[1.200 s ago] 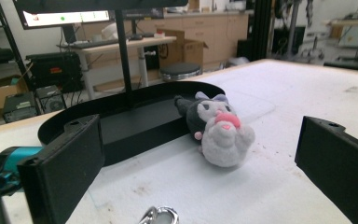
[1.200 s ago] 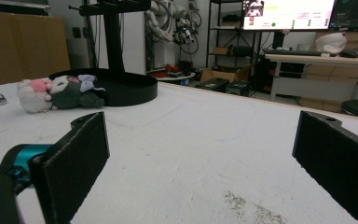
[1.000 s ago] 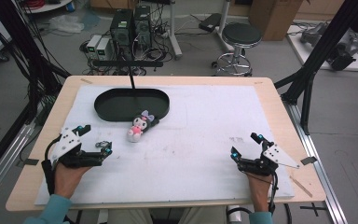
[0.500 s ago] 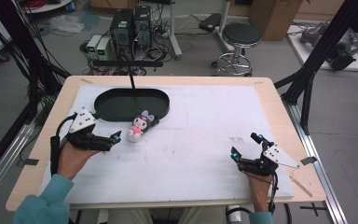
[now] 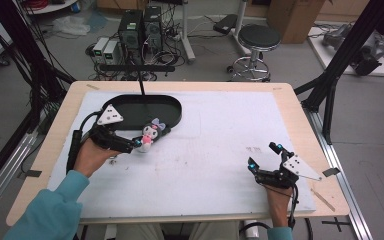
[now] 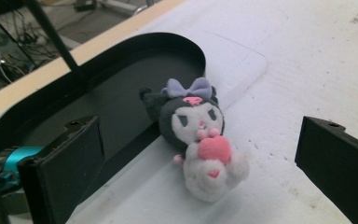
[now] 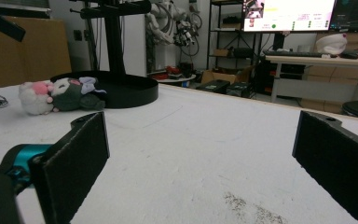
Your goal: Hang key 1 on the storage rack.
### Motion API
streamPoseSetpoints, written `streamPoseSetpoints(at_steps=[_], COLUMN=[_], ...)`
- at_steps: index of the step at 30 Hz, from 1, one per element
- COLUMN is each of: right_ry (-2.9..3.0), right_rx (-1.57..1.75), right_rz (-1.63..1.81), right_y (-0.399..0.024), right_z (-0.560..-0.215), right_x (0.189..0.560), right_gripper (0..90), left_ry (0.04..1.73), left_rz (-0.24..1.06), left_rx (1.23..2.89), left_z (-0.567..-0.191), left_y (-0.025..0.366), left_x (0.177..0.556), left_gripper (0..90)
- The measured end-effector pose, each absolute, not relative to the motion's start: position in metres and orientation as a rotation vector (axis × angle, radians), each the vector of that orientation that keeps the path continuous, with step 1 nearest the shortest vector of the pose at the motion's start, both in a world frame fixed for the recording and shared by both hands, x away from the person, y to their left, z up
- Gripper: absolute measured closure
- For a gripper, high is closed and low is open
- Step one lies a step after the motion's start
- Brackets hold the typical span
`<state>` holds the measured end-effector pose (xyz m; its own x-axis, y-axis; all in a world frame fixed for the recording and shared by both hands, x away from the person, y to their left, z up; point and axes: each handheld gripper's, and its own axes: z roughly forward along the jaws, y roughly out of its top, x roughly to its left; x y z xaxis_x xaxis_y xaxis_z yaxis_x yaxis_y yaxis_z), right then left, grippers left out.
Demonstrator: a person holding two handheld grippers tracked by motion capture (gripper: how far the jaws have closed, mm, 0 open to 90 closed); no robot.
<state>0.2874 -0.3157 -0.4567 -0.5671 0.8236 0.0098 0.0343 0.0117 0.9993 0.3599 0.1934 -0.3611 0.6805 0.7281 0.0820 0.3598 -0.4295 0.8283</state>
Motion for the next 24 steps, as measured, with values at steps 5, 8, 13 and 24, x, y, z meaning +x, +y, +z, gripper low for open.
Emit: streamPoseSetpoints(at_steps=[5, 8, 13, 24], right_ry=[1.668, 1.669, 1.668, 1.67], right_rx=[0.884, 0.892, 0.884, 0.888], right_rz=[1.622, 1.622, 1.623, 1.624], right_y=[-0.316, -0.316, -0.316, -0.316], right_z=[-0.457, -0.457, -0.457, -0.457], right_x=[0.287, 0.287, 0.288, 0.287], right_gripper=[2.9, 2.9, 2.9, 2.9], left_ry=[0.888, 0.907, 0.927, 1.011], left_rz=[0.508, 0.503, 0.439, 0.39], left_rx=[2.097, 2.117, 2.16, 2.239], left_z=[-0.365, -0.365, -0.368, -0.385], left_y=[0.183, 0.176, 0.17, 0.162], left_x=[0.368, 0.373, 0.379, 0.39], left_gripper=[1.7, 1.7, 1.7, 1.7])
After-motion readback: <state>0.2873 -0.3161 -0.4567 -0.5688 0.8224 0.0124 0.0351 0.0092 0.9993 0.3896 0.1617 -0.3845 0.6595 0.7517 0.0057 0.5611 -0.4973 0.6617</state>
